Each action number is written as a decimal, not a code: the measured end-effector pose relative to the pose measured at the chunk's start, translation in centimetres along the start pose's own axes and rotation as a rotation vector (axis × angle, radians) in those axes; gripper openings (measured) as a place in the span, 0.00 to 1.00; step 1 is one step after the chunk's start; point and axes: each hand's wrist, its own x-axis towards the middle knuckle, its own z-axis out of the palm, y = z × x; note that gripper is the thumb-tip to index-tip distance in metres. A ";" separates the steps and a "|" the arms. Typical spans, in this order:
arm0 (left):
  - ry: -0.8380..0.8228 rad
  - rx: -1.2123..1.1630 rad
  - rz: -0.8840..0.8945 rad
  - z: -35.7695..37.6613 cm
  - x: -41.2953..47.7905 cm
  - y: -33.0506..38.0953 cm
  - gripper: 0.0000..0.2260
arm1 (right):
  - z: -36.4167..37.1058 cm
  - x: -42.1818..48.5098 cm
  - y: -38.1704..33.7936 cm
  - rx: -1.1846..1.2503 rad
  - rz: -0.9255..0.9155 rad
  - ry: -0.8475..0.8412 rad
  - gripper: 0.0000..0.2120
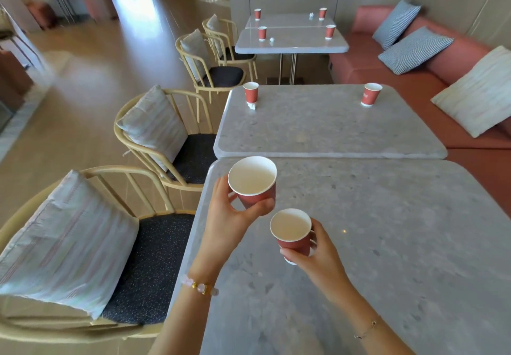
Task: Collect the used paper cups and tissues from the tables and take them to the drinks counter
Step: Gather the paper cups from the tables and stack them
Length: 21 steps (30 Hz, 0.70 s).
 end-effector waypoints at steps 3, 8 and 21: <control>-0.018 -0.023 -0.020 0.5 -0.3 0.9 0.25 | 0.0 -0.1 -0.6 -0.009 -0.031 -0.012 0.31; -0.063 -0.081 -0.069 1.7 -1.1 1.0 0.24 | -0.5 -0.3 -1.4 0.005 -0.058 -0.029 0.33; -0.115 -0.004 -0.135 5.0 -2.6 -0.4 0.29 | -1.4 0.1 -2.3 0.055 -0.062 0.006 0.31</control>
